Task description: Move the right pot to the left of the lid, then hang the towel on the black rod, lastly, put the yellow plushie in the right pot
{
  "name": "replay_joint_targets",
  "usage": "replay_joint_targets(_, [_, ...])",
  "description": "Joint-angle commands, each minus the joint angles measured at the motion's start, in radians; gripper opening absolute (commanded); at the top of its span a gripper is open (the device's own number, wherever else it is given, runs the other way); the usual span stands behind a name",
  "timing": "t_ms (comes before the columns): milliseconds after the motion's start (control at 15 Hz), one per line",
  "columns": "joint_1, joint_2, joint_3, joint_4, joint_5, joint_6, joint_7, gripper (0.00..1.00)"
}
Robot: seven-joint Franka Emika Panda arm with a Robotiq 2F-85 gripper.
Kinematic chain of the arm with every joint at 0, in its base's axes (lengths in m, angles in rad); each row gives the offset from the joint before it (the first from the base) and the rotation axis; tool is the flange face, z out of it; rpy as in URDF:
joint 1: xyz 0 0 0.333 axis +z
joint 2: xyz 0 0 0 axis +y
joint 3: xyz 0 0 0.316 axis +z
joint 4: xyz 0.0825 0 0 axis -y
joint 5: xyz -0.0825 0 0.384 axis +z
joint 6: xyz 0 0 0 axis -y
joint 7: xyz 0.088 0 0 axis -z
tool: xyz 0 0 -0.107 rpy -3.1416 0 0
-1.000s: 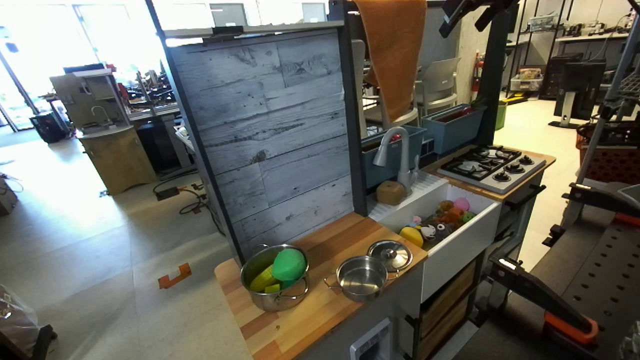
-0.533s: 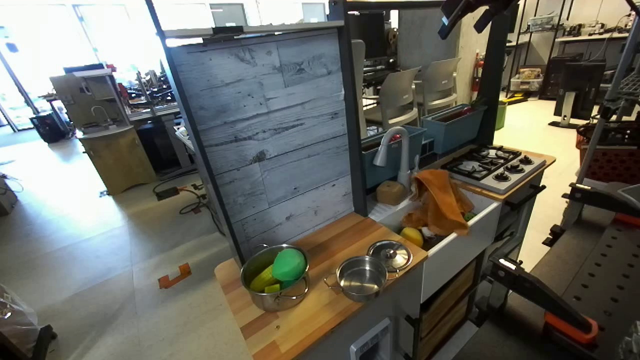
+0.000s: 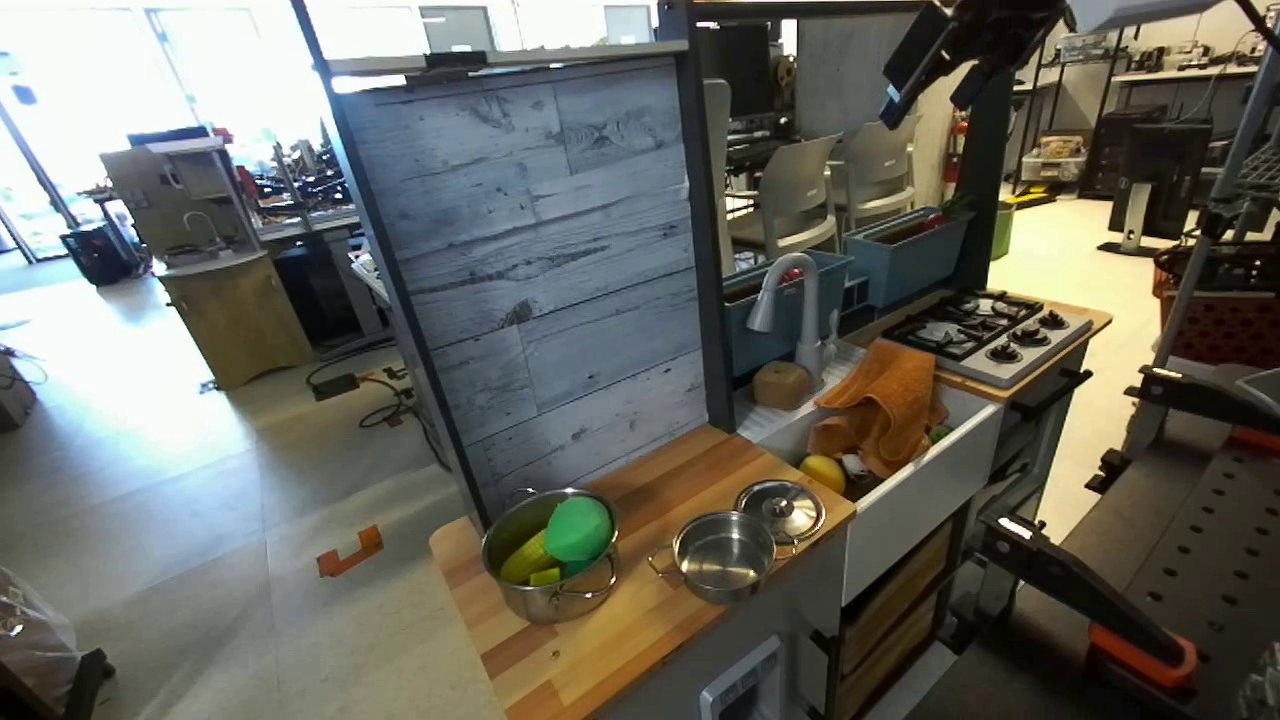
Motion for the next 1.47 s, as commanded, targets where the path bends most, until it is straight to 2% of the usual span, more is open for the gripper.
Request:
replay_joint_targets(0, [-0.192, 0.056, 0.21, -0.027, 0.04, -0.015, 0.0, 1.0])
replay_joint_targets(67, [-0.262, 0.093, 0.287, -0.024, 0.085, -0.009, -0.025, 1.0])
replay_joint_targets(133, [-0.345, 0.098, 0.39, -0.059, 0.263, -0.031, -0.195, 1.0])
replay_joint_targets(200, [-0.405, 0.138, 0.462, -0.039, 0.318, -0.032, -0.211, 1.0])
replay_joint_targets(267, [-0.482, 0.193, 0.539, 0.034, 0.232, -0.034, -0.094, 1.0])
replay_joint_targets(333, [-0.548, 0.223, 0.614, 0.062, 0.258, -0.049, -0.115, 1.0])
replay_joint_targets(400, [-0.605, 0.242, 0.699, 0.062, 0.44, -0.074, -0.29, 1.0])
replay_joint_targets(467, [-0.651, 0.297, 0.732, 0.151, 0.324, -0.088, -0.153, 1.0])
replay_joint_targets(533, [-0.693, 0.338, 0.783, 0.2, 0.366, -0.104, -0.196, 1.0])
replay_joint_targets(800, [-0.881, 0.508, 0.992, 0.417, 0.411, -0.204, -0.261, 1.0])
replay_joint_targets(933, [-1.002, 0.597, 1.131, 0.519, 0.446, -0.274, -0.349, 1.0])
replay_joint_targets(1000, [-1.021, 0.647, 1.163, 0.546, 0.554, -0.291, -0.472, 1.0])
replay_joint_targets(1067, [-1.094, 0.678, 1.231, 0.595, 0.498, -0.333, -0.469, 1.0])
replay_joint_targets(1133, [-1.067, 0.717, 1.206, 0.612, 0.626, -0.33, -0.598, 1.0])
replay_joint_targets(1200, [-1.092, 0.749, 1.226, 0.632, 0.673, -0.35, -0.659, 1.0])
replay_joint_targets(1400, [-1.119, 0.832, 1.213, 0.679, 0.869, -0.349, -0.891, 1.0])
